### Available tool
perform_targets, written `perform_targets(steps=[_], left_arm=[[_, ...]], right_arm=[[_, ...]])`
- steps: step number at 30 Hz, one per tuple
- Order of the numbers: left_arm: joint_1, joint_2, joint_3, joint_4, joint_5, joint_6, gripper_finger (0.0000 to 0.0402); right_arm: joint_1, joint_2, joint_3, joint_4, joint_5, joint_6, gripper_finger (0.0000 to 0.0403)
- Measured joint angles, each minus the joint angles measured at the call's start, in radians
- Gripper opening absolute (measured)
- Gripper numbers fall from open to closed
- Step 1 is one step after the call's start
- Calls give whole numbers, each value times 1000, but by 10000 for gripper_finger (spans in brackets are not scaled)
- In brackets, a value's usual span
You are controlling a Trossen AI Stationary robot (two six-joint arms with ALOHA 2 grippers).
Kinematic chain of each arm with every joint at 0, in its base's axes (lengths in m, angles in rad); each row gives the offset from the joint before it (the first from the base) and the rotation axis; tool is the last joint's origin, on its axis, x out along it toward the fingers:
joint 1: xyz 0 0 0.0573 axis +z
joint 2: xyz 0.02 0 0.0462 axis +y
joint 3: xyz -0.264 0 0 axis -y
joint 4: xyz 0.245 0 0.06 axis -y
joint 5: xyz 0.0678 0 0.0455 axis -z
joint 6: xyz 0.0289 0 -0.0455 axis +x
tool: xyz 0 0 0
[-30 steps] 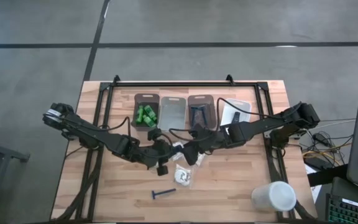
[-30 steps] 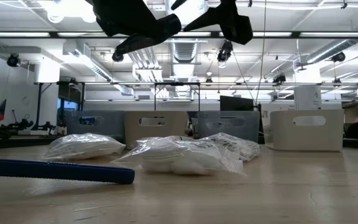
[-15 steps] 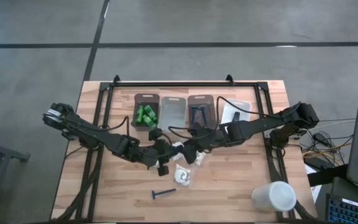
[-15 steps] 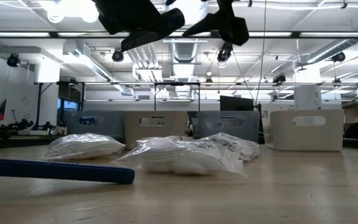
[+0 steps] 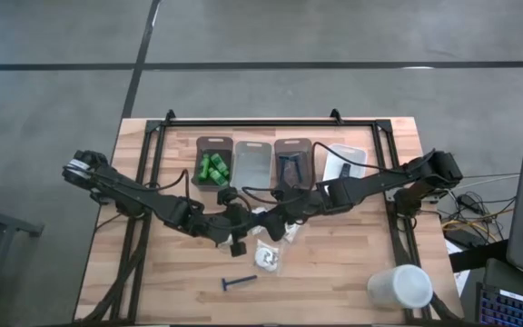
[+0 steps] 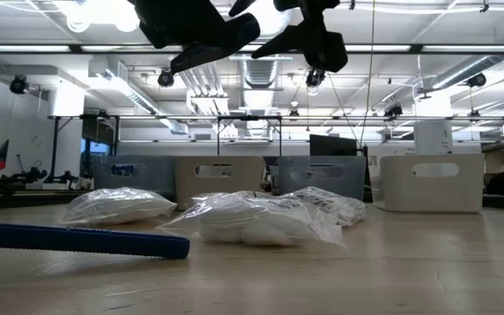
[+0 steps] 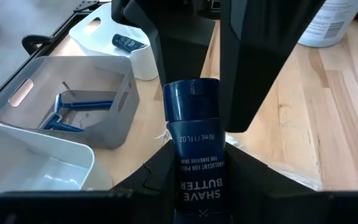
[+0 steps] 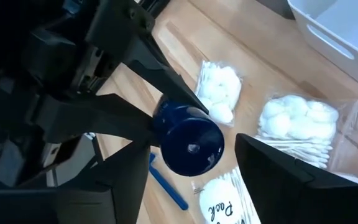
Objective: Pick & Place Travel size toiletries
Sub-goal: Put the blue shave cream into the white bin
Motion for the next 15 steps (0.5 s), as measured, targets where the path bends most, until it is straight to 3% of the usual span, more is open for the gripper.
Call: perform_targets(steps=[6,15], left_arm=[[0,0,-1,0,1,5,112],[0,0,-2,0,6,6,112]], right_arm=[[-2,0,0,2,0,7,215],[-6,0,0,39,-4,7,231]])
